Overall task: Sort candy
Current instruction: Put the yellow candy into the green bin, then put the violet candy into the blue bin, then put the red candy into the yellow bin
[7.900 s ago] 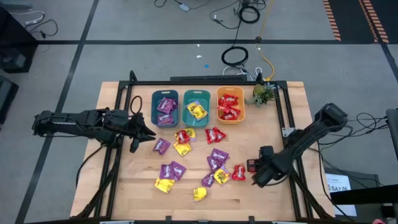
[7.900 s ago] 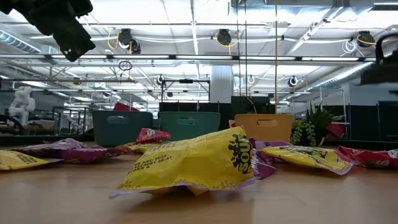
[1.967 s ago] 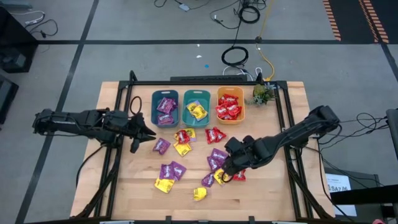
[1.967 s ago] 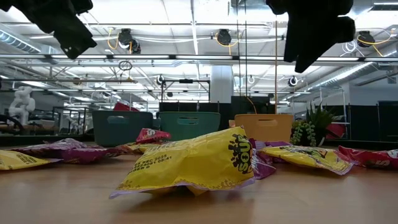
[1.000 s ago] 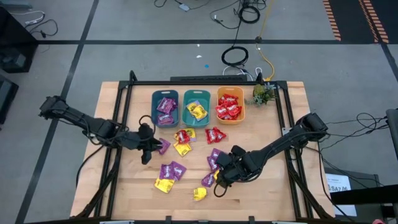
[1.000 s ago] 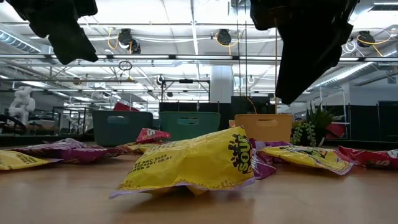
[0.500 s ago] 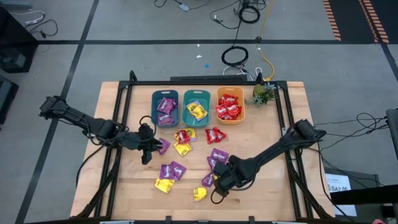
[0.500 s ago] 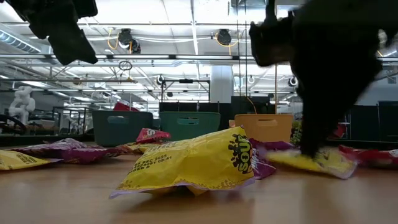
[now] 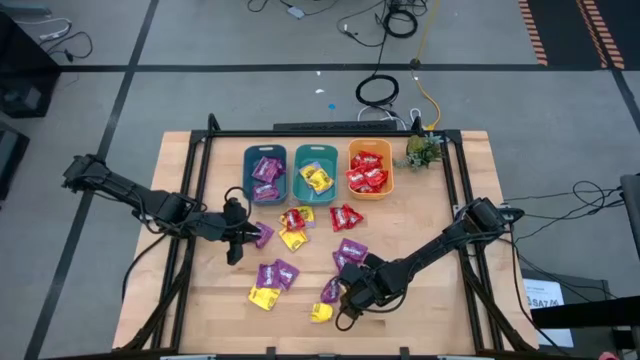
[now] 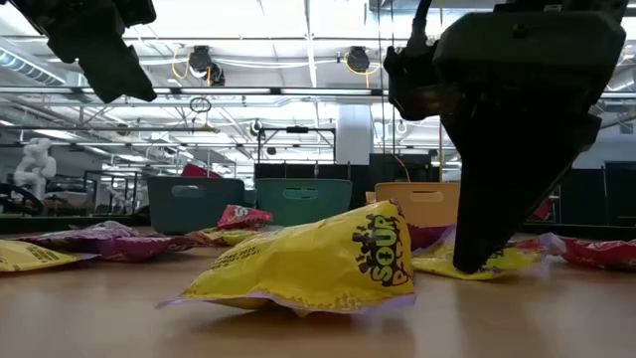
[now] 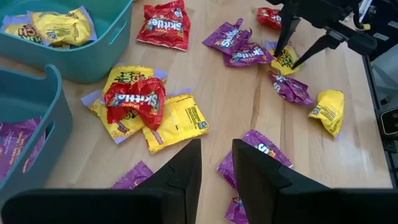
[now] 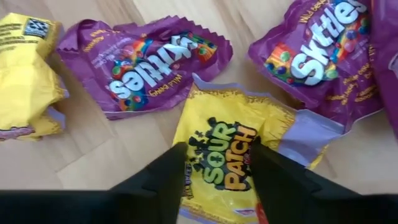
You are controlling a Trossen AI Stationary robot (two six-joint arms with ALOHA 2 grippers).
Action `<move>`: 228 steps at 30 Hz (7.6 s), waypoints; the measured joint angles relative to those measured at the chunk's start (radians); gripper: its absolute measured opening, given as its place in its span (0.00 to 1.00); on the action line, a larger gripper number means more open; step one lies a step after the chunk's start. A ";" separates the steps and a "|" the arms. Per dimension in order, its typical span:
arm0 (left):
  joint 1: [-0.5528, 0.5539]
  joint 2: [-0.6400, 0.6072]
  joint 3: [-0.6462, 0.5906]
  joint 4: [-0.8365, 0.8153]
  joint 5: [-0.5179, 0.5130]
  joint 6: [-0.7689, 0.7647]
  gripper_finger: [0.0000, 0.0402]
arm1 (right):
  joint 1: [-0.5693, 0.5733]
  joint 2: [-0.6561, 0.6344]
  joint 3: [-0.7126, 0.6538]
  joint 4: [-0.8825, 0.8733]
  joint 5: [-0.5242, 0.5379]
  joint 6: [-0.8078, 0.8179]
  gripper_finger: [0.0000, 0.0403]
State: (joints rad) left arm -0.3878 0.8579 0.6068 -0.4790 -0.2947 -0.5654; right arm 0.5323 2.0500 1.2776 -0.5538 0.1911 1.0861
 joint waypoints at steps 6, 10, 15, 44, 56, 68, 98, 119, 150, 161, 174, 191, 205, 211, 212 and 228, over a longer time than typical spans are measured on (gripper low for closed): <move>0.000 0.000 0.000 -0.001 0.000 0.003 0.25 | -0.001 -0.047 -0.005 -0.023 -0.019 -0.004 0.10; 0.000 0.000 0.000 -0.001 0.000 0.004 0.25 | 0.001 -0.111 -0.012 -0.048 -0.011 -0.026 0.03; 0.000 0.000 0.000 -0.001 -0.002 0.006 0.25 | -0.013 -0.242 -0.007 -0.099 0.086 -0.038 0.01; 0.000 0.000 0.000 -0.004 -0.003 0.002 0.25 | -0.703 -0.431 -0.005 0.328 0.108 -0.585 0.00; 0.000 0.000 -0.001 0.008 -0.063 0.048 0.25 | -0.789 -0.296 -0.005 0.456 -0.038 -0.570 0.00; 0.003 -0.001 -0.001 -0.011 -0.077 0.021 0.26 | -0.792 -0.267 -0.004 0.470 -0.034 -0.577 0.13; 0.002 0.000 0.000 0.002 -0.096 -0.106 0.56 | -0.733 -0.347 -0.004 0.176 -0.351 -0.522 0.45; 0.002 0.295 0.000 -0.273 -0.126 -0.922 0.56 | -0.550 -0.347 -0.004 0.087 -0.345 -0.522 0.44; 0.050 0.603 0.016 -0.105 0.002 -0.906 0.05 | -0.405 -0.347 -0.004 0.038 -0.266 -0.522 0.44; 0.053 0.383 0.208 -0.336 -0.105 -0.719 0.03 | -0.363 -0.347 -0.004 0.028 -0.179 -0.456 0.44; 0.481 0.203 0.291 -0.436 -0.075 -0.188 0.03 | -0.308 -0.347 -0.004 0.043 -0.032 -0.251 0.44; 0.827 0.203 0.291 -0.318 0.058 0.318 0.08 | -0.162 -0.347 -0.004 0.144 0.223 0.087 0.44; 0.833 0.215 0.291 -0.323 0.056 0.370 0.19 | -0.089 -0.347 -0.004 0.165 0.337 0.206 0.44; 0.832 0.215 0.291 -0.326 0.057 0.369 0.19 | -0.087 -0.347 -0.004 0.165 0.339 0.175 0.44; 0.833 0.215 0.291 -0.326 0.057 0.369 0.19 | -0.089 -0.347 -0.004 0.165 0.342 0.166 0.44; 0.832 0.215 0.291 -0.422 0.082 0.362 0.19 | -0.185 -0.106 -0.004 0.414 0.495 -0.263 0.44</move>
State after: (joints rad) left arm 0.4442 1.0729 0.8978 -0.9009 -0.2123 -0.2035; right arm 0.3475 1.9440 1.2739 -0.1398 0.6857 0.8232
